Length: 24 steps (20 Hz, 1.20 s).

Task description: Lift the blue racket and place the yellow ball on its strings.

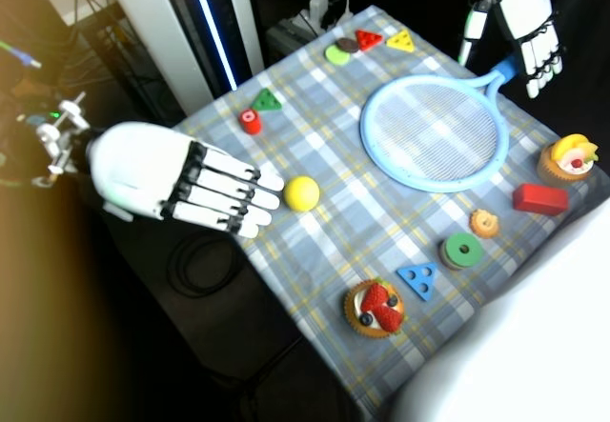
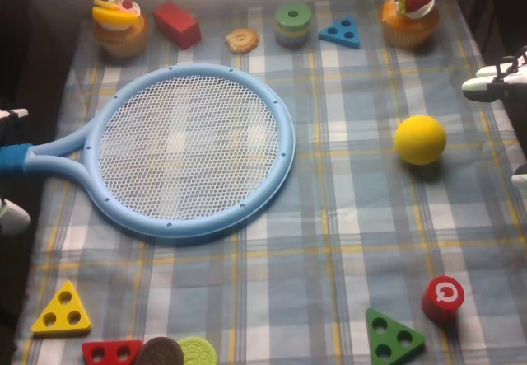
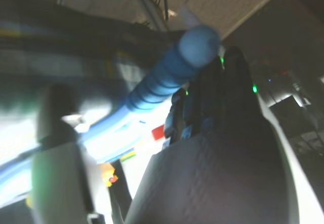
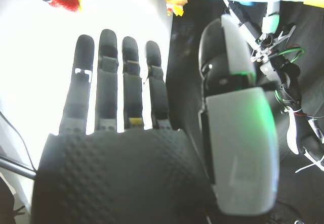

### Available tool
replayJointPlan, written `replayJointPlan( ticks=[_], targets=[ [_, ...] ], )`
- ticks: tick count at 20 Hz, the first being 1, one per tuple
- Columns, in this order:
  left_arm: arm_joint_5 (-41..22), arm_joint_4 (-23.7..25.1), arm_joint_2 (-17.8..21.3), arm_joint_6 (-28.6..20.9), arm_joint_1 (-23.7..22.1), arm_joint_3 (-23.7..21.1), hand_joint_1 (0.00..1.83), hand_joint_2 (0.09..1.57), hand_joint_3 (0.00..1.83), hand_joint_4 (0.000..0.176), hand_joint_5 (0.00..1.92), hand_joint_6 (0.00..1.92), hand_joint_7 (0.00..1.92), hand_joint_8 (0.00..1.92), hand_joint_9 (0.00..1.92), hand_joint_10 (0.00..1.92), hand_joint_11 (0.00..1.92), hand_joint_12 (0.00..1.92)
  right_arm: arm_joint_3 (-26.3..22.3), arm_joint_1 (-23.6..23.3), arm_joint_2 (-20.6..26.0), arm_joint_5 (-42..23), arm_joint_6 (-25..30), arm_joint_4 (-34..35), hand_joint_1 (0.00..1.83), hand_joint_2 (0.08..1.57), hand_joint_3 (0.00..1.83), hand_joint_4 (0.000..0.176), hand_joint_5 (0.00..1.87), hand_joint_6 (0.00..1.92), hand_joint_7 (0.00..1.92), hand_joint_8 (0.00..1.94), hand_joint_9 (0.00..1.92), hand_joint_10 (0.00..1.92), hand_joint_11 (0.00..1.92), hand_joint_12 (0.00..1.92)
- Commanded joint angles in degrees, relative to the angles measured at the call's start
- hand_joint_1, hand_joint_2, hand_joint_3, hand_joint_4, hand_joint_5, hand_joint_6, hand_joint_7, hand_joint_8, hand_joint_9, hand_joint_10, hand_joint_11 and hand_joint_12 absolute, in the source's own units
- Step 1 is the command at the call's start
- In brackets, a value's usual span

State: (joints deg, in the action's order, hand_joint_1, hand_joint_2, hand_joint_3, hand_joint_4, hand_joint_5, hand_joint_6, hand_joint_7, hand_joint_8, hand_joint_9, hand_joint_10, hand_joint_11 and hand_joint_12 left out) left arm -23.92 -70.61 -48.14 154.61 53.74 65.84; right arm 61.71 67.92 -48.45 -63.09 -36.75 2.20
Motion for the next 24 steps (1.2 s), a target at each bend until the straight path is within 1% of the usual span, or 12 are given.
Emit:
replayJointPlan(
  ticks=[1, 9, 10, 11, 12, 14, 16, 17, 18, 19, 20, 24],
  targets=[
    [-3.4, 0.61, -0.33, 0.25, -0.52, 0.77, 0.92, 0.83, 0.0, 0.176, 0.04, 0.02, 0.14, 0.01, 0.08, 0.01, 0.02, 0.01, 0.22, -0.36, -0.14, -6.53, 0.08, 1.23, 0.92, 1.11, 0.0, 0.0, 0.44, 0.0, 0.46, 0.0, 0.48, 0.0, 0.11, 0.87],
    [-2.14, -0.51, -1.75, 0.38, -0.85, 1.99, 1.0, 0.92, 0.0, 0.176, 0.39, 0.01, 0.4, 0.0, 0.29, 0.0, 0.11, 0.1, 0.27, -0.36, -0.57, -6.54, 0.09, 1.26, 0.91, 1.12, 0.0, 0.011, 0.44, 0.0, 0.45, 0.0, 0.47, 0.0, 0.12, 0.82],
    [-2.12, -0.6, -1.8, 0.38, -0.85, 2.01, 1.03, 0.94, 0.0, 0.123, 0.67, 0.03, 0.57, 0.01, 0.4, 0.01, 0.2, 0.18, 0.27, -0.36, -0.61, -6.54, 0.09, 1.27, 0.9, 1.13, 0.0, 0.011, 0.44, 0.0, 0.46, 0.0, 0.47, 0.0, 0.13, 0.81],
    [-2.14, -0.79, -1.86, 0.38, -0.84, 2.0, 1.07, 1.01, 0.01, 0.14, 1.05, 0.55, 0.81, 0.01, 0.53, 0.01, 0.25, 0.28, 0.26, -0.36, -0.64, -6.54, 0.1, 1.27, 0.89, 1.13, 0.0, 0.011, 0.44, 0.0, 0.46, 0.0, 0.48, 0.0, 0.13, 0.81],
    [-2.28, -1.15, -1.87, 0.38, -0.83, 2.02, 1.22, 1.06, 0.0, 0.0, 1.17, 0.69, 0.9, 0.72, 0.68, 0.02, 0.31, 0.37, 0.25, -0.34, -0.69, -6.53, 0.12, 1.27, 0.87, 1.14, 0.0, 0.019, 0.43, 0.0, 0.46, 0.0, 0.48, 0.0, 0.13, 0.81],
    [-2.8, -1.31, -1.84, 0.38, -0.73, 1.81, 1.25, 1.07, 0.0, 0.0, 1.23, 0.64, 0.95, 0.94, 0.83, 0.03, 0.24, 0.86, 0.25, -0.17, -0.75, -6.53, 0.17, 1.28, 0.84, 1.15, 0.0, 0.014, 0.43, 0.0, 0.47, 0.0, 0.47, 0.0, 0.11, 0.86],
    [-3.65, -1.07, -1.65, 0.39, -0.5, 1.11, 1.07, 1.04, 0.01, 0.151, 1.12, 0.76, 0.9, 0.96, 0.8, 0.6, 0.28, 1.15, 0.26, 0.03, -0.77, -6.53, 0.19, 1.43, 0.87, 1.15, 0.0, 0.0, 0.44, 0.0, 0.48, 0.0, 0.48, 0.0, 0.12, 0.83],
    [-4.14, -0.82, -1.4, 0.39, -0.35, 0.61, 0.89, 1.07, 0.01, 0.069, 0.77, 1.75, 0.77, 1.81, 0.67, 1.77, 0.5, 1.82, 0.26, 0.08, -0.77, -6.54, 0.19, 1.55, 0.92, 1.13, 0.0, 0.0, 0.46, 0.0, 0.51, 0.0, 0.51, 0.0, 0.21, 0.71],
    [-5.28, -0.05, -0.9, 0.38, -0.09, -0.57, 0.89, 1.07, 0.01, 0.069, 0.77, 1.75, 0.77, 1.81, 0.67, 1.77, 0.5, 1.82, 0.28, 0.16, -0.79, -6.55, 0.19, 1.72, 0.92, 1.13, 0.0, 0.0, 0.46, 0.0, 0.51, 0.0, 0.51, 0.0, 0.21, 0.71],
    [-6.1, 0.8, -0.47, 0.24, 0.05, -1.47, 0.84, 1.1, 0.01, 0.155, 0.78, 1.89, 0.81, 1.9, 0.74, 1.89, 0.66, 1.9, 0.28, 0.21, -0.81, -6.55, 0.19, 1.77, 0.93, 1.14, 0.0, 0.0, 0.46, 0.0, 0.52, 0.0, 0.52, 0.0, 0.22, 0.7],
    [-7.11, 2.71, 0.43, -1.0, 0.26, -3.02, 0.85, 1.19, 0.02, 0.172, 0.84, 1.91, 0.86, 1.92, 0.85, 1.91, 0.86, 1.92, 0.27, 0.29, -0.84, -6.56, 0.19, 1.81, 0.92, 1.14, 0.0, 0.0, 0.46, 0.0, 0.52, 0.0, 0.51, 0.0, 0.24, 0.65],
    [-11.82, 12.8, 4.56, -14.88, 2.17, -8.47, 1.18, 1.35, 0.01, 0.17, 1.14, 1.92, 1.37, 1.92, 1.56, 1.92, 1.65, 1.92, 0.27, 0.65, -0.85, -6.59, 0.19, 2.15, 0.87, 1.16, 0.0, 0.0, 0.46, 0.0, 0.51, 0.0, 0.51, 0.0, 0.33, 0.44]
  ],
)
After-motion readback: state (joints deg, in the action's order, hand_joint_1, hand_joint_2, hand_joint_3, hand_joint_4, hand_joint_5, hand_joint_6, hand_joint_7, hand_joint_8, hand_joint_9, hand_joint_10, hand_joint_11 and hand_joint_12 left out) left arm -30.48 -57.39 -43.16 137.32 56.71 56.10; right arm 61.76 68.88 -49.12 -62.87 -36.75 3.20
